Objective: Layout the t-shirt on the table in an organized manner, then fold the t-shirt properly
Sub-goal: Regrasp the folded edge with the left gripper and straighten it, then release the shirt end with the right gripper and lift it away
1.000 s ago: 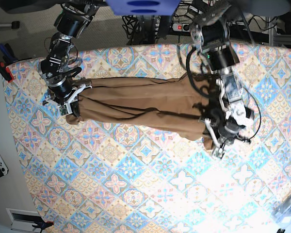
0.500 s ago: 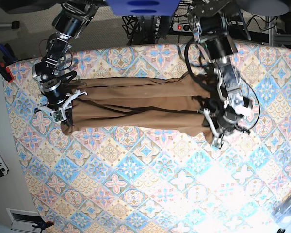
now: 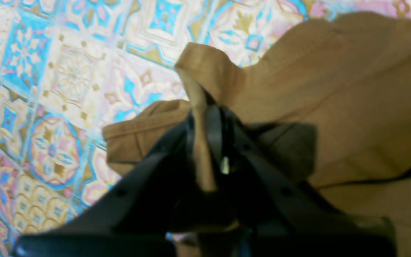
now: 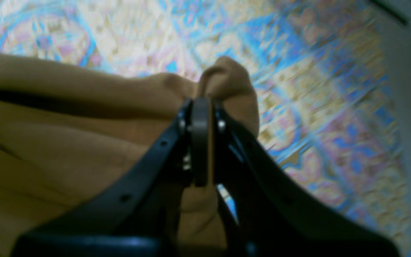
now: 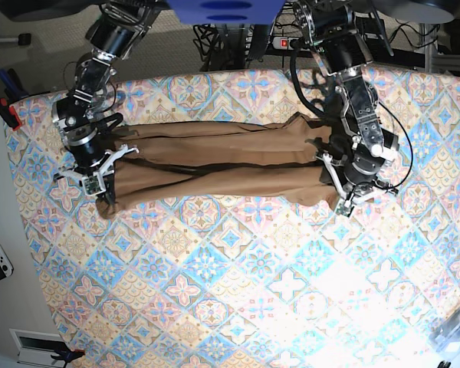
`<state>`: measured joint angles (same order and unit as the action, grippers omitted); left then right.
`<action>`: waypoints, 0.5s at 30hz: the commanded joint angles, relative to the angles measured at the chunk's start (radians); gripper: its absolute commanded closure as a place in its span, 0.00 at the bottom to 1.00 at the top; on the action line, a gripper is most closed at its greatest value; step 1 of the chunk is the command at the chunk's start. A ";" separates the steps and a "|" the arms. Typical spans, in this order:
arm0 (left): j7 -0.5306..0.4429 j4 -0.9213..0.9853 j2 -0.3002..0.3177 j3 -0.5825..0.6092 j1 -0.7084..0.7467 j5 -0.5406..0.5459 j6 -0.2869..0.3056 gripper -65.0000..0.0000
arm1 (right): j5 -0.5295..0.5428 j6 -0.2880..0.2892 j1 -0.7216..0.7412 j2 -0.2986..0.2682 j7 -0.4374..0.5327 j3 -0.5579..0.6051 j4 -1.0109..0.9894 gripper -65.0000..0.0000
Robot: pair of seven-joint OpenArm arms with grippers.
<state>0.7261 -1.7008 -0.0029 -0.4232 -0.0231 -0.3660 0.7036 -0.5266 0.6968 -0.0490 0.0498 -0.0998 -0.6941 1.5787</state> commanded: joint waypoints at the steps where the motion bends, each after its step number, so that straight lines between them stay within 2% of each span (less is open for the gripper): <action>1: -0.012 -0.017 0.002 0.002 -0.010 0.003 -0.005 1.00 | 0.018 -0.007 0.014 -0.009 0.024 -0.002 0.022 1.00; 11: -0.012 -0.112 0.001 0.004 0.084 0.002 -0.005 1.00 | 0.018 -0.007 0.021 0.011 0.024 -0.103 -0.028 1.00; 15: -0.012 -0.135 0.001 0.004 0.090 0.000 -0.005 1.00 | 0.018 -0.007 0.016 0.014 0.024 -0.106 -0.028 1.00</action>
<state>0.7261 -1.8141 -0.0078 -0.4194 0.0780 -0.3626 0.7071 -0.5270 0.6998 -0.0448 0.0723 -0.1005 -0.7952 1.5307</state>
